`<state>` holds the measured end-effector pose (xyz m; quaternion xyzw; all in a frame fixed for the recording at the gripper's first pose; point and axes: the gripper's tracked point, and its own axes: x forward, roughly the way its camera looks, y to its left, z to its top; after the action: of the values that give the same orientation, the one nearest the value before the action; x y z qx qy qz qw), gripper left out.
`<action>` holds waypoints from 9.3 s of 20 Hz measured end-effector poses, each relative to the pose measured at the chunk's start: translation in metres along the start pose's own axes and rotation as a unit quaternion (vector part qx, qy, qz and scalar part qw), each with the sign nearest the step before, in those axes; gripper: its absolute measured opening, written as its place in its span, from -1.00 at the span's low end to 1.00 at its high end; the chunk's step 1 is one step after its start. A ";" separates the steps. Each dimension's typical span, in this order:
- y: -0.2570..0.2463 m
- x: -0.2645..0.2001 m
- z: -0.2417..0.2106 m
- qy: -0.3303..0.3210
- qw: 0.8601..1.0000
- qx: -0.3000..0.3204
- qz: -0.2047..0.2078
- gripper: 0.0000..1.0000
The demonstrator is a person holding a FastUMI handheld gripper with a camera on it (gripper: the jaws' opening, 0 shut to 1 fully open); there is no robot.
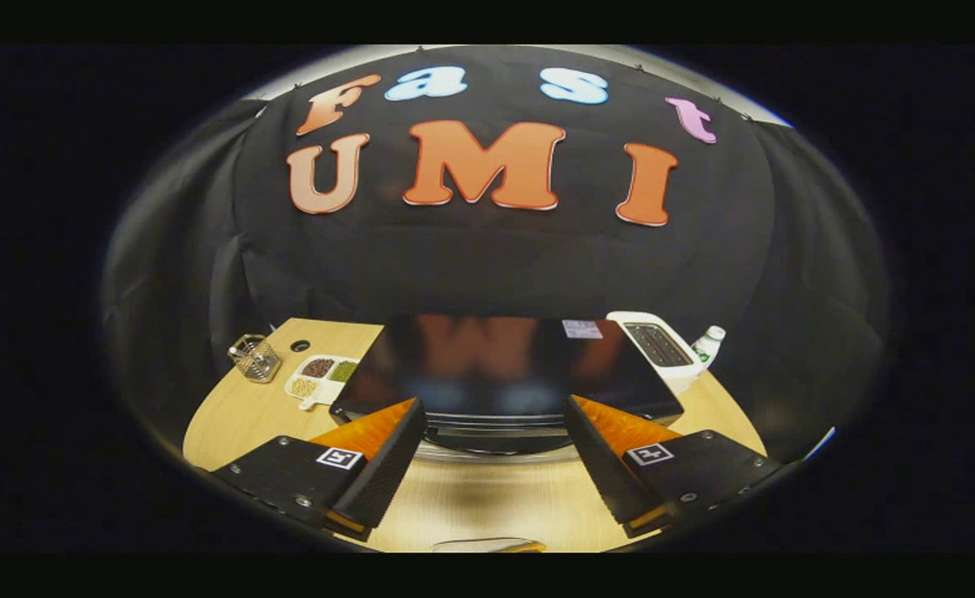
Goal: Open the toaster oven, put the food inside, and close the toaster oven door.
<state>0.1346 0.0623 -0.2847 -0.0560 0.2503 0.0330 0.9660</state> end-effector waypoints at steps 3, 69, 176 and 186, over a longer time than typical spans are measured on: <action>-0.003 0.020 -0.019 0.024 1.000 -0.012 -0.010 0.99; -0.024 -0.139 -0.272 0.163 0.980 0.092 -0.070 0.99; -0.017 -0.068 -0.274 0.060 0.997 0.047 0.008 0.98; -0.009 -0.050 -0.284 0.091 0.996 0.017 0.008 0.98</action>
<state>-0.0446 0.0161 -0.5057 -0.0406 0.3378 0.0314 0.9398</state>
